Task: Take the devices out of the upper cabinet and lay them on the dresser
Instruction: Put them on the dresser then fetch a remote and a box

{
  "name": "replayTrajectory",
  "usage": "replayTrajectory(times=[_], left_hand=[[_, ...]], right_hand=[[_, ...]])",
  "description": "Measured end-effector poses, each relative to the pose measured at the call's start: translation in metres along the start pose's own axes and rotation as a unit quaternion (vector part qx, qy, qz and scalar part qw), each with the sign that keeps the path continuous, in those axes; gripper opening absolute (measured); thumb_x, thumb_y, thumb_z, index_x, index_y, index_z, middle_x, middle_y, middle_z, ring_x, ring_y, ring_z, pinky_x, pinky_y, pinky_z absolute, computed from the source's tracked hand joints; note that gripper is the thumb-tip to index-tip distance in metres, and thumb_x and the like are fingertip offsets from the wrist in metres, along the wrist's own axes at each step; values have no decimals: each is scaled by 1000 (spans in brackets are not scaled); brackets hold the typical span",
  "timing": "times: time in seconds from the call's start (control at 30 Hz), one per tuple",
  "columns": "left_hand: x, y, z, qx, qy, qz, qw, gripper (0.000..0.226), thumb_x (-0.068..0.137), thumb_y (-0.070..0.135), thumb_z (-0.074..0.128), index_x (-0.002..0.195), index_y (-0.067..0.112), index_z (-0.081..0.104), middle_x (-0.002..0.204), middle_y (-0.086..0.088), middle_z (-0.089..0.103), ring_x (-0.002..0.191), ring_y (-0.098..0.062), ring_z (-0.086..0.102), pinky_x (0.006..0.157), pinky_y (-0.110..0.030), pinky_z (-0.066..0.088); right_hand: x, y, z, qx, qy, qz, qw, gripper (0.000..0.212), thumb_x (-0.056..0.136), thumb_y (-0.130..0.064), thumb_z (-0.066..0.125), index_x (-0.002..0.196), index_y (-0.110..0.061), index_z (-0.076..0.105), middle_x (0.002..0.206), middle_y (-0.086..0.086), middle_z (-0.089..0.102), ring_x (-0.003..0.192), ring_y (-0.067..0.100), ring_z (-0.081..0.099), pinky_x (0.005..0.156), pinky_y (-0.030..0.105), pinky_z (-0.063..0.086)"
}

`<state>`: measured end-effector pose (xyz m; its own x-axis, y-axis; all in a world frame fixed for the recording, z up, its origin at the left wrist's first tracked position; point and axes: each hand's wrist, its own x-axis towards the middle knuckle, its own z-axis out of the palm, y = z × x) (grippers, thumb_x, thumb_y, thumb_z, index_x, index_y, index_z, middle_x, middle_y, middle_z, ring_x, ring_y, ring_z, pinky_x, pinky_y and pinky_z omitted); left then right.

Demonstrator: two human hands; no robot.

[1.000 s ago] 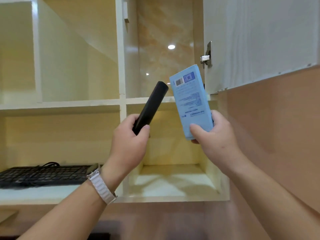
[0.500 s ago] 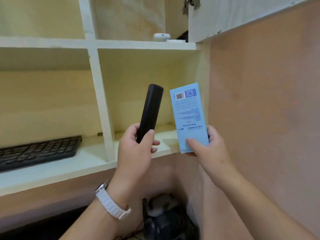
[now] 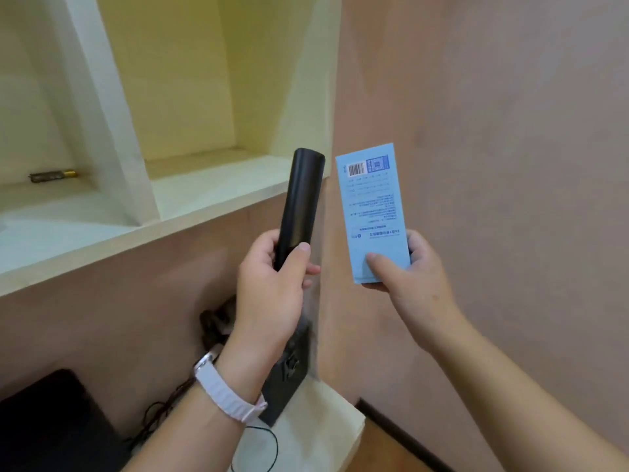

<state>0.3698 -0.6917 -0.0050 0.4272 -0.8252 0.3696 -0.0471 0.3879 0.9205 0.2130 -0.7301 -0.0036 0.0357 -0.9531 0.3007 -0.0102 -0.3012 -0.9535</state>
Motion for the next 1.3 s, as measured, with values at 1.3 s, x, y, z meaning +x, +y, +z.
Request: replayTrajectory(times=[1.3], left_hand=[[-630, 131, 344, -108, -612, -172, 764, 6, 93, 10, 59, 92, 15, 62, 76, -6, 65, 77, -18, 63, 70, -33, 54]], right_hand=[[-644, -111, -480, -135, 625, 110, 761, 20, 82, -12, 63, 99, -24, 60, 99, -6, 72, 89, 16, 70, 79, 45, 59]])
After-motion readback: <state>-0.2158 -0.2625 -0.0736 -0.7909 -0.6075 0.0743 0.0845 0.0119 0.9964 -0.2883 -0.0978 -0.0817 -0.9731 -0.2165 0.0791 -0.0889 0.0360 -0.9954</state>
